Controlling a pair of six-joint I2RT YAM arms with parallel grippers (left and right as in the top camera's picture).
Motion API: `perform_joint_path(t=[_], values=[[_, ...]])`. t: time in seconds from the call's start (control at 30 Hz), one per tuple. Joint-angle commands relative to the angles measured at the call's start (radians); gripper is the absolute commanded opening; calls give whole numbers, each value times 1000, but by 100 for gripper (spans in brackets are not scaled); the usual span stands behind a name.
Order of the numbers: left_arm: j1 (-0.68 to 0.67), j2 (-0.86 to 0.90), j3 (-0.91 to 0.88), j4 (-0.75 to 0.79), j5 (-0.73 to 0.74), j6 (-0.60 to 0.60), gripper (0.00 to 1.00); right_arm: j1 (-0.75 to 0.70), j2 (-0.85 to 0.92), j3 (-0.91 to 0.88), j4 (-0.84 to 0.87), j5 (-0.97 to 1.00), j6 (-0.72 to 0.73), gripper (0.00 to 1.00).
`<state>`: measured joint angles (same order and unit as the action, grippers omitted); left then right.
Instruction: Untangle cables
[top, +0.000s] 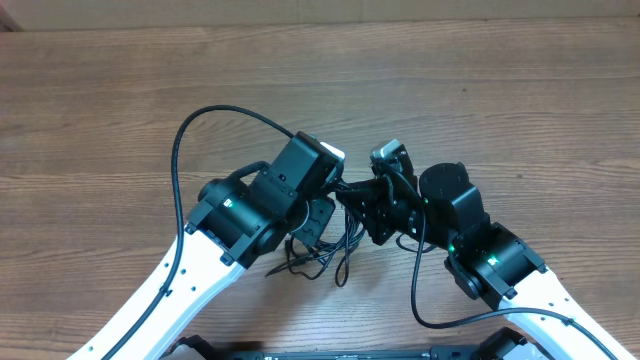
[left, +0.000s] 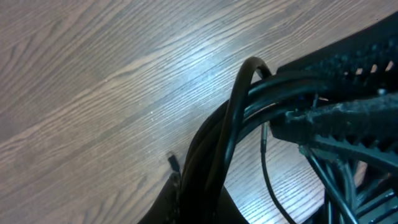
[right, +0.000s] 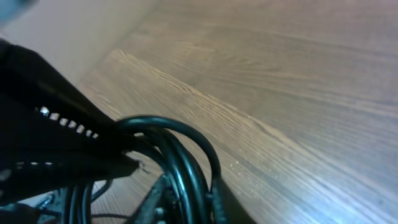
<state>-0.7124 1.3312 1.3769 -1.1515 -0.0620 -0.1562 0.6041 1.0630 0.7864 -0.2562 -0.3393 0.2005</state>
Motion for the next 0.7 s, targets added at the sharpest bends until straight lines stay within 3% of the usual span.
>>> perform_joint_path(t=[0.0,0.2,0.37,0.67], values=[[-8,-19,2,-3,123,86,4,-2,-8,29,33,35,5,7],[-7,-16,2,-24,91,111,4,-4,-28,29,68,-40,61,4],[-6,-16,1,11,32,77,5,-4,-30,29,64,-298,92,4],[-6,-11,1,209,-5,-45,4,-4,-16,29,72,-758,92,4]])
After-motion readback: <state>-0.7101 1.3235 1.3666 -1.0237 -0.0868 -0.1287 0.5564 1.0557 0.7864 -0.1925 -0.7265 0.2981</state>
